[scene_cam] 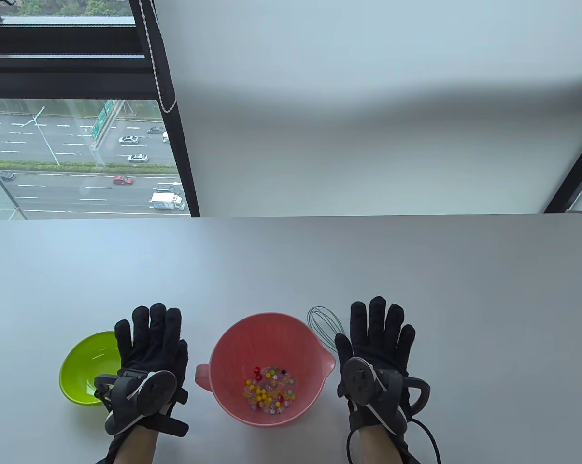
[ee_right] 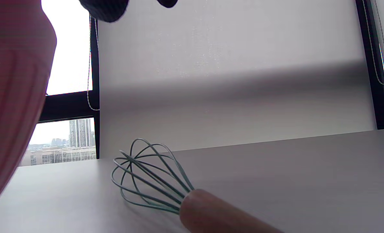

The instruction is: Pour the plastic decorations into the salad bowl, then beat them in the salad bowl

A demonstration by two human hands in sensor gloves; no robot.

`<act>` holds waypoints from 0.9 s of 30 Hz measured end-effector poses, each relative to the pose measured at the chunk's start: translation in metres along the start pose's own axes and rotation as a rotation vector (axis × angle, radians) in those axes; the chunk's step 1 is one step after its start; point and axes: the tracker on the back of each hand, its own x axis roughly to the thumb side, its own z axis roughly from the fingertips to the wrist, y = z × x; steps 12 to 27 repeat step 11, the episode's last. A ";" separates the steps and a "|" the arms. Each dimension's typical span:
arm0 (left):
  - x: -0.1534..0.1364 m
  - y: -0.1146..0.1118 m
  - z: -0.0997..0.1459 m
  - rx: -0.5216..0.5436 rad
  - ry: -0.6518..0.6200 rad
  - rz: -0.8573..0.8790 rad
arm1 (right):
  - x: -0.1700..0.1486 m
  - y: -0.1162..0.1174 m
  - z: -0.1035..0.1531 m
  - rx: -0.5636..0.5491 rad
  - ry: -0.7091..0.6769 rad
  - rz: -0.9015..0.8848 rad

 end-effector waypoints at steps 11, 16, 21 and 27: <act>-0.004 -0.010 -0.002 -0.071 0.017 0.043 | 0.003 0.016 -0.001 0.137 0.000 -0.026; -0.004 -0.010 -0.002 -0.071 0.017 0.043 | 0.003 0.016 -0.001 0.137 0.000 -0.026; -0.004 -0.010 -0.002 -0.071 0.017 0.043 | 0.003 0.016 -0.001 0.137 0.000 -0.026; -0.004 -0.010 -0.002 -0.071 0.017 0.043 | 0.003 0.016 -0.001 0.137 0.000 -0.026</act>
